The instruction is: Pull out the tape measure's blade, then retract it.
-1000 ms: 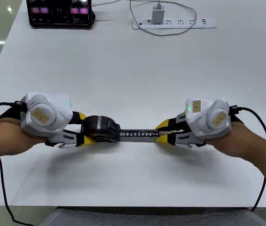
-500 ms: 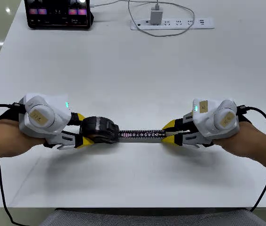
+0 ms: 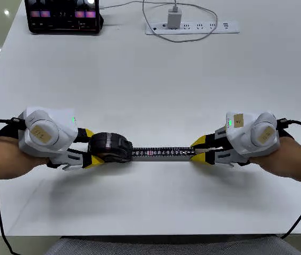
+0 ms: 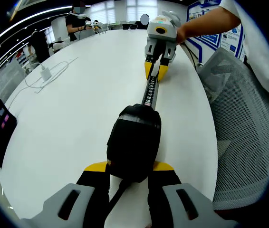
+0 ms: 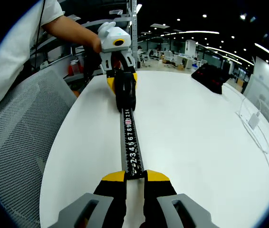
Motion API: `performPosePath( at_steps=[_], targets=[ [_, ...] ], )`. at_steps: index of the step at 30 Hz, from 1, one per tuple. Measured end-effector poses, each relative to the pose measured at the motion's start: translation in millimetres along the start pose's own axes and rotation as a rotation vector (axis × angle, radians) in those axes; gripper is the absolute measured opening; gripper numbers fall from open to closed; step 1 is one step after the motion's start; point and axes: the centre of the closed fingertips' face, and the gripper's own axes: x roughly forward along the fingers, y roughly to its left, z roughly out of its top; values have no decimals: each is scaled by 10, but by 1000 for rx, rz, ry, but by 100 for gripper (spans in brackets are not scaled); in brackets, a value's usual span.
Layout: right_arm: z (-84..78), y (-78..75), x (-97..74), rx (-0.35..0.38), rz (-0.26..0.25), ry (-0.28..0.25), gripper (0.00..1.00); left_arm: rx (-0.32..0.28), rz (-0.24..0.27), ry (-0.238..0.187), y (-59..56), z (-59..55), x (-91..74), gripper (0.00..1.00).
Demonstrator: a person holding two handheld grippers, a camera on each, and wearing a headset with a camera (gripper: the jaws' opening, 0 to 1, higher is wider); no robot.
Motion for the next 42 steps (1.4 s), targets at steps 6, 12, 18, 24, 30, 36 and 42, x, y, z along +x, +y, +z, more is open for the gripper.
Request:
performPosePath(
  at_steps=[6, 12, 18, 24, 30, 36, 42],
  targets=[
    [-21, 8, -49, 2, -3, 8, 9, 1, 0, 0, -3, 2, 0, 25],
    [-54, 5, -96, 4, -5, 14, 9, 1, 0, 1, -2, 6, -3, 25],
    [-102, 0, -134, 8, -7, 21, 9, 2, 0, 2, 1, 4, -1, 25],
    [-141, -8, -170, 9, -9, 28, 9, 4, 1, 2, 0, 6, -3, 25],
    [-184, -5, -229, 16, -13, 36, 9, 5, 2, 3, -1, 7, -2, 25],
    [-224, -10, -280, 21, -17, 44, 9, 5, 2, 3, -3, 8, -2, 25],
    [-266, -9, -324, 21, -18, 54, 9, 5, 1, 4, -8, 11, -3, 25]
  ],
)
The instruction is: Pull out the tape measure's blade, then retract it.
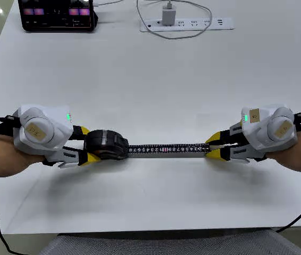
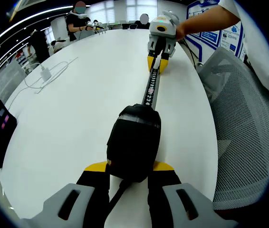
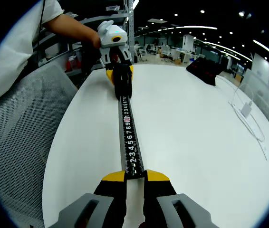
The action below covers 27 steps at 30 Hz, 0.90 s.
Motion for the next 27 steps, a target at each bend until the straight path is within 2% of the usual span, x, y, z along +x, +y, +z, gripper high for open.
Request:
performPosePath(
  at_steps=[27],
  targets=[
    [-179, -29, -157, 0, 1, 39, 9, -2, 1, 1, -1, 5, 1, 25]
  ],
)
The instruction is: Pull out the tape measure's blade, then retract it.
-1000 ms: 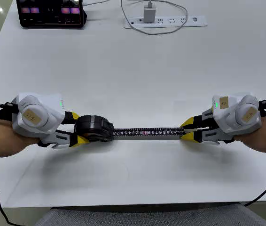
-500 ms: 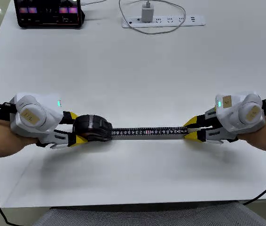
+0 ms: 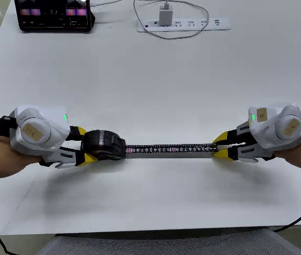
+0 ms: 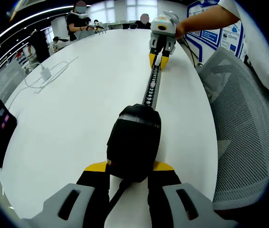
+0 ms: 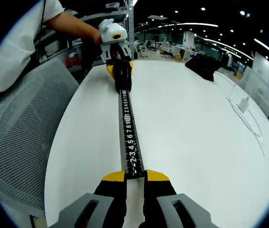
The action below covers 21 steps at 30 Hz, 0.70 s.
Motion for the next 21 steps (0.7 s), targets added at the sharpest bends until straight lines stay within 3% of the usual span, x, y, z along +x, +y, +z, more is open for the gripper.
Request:
performPosePath(
  at_steps=[21],
  targets=[
    [-180, -9, -187, -6, 2, 48, 8, -2, 2, -1, -8, 4, 2, 25]
  ],
)
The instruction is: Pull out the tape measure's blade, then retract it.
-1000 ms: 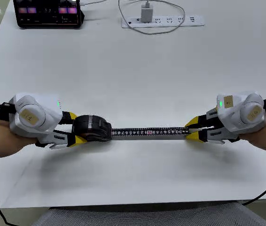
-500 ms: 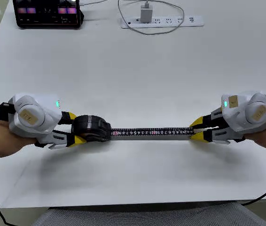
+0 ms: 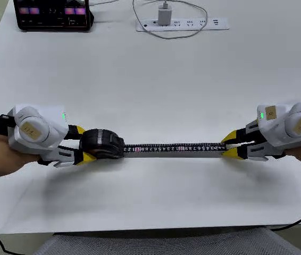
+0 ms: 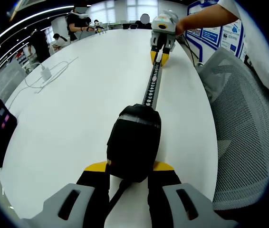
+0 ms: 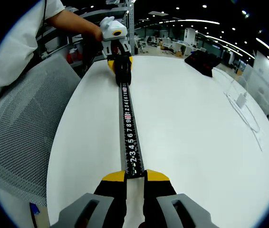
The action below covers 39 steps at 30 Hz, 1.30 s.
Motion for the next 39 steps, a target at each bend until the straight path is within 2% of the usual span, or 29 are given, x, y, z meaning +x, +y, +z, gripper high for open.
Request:
performPosePath(
  at_steps=[11, 39],
  targets=[
    [-103, 3, -67, 9, -3, 23, 8, 3, 1, 1, 4, -1, 0, 25],
    [-123, -19, -26, 17, 1, 93, 10, -15, 23, 10, 10, 8, 13, 26]
  ],
)
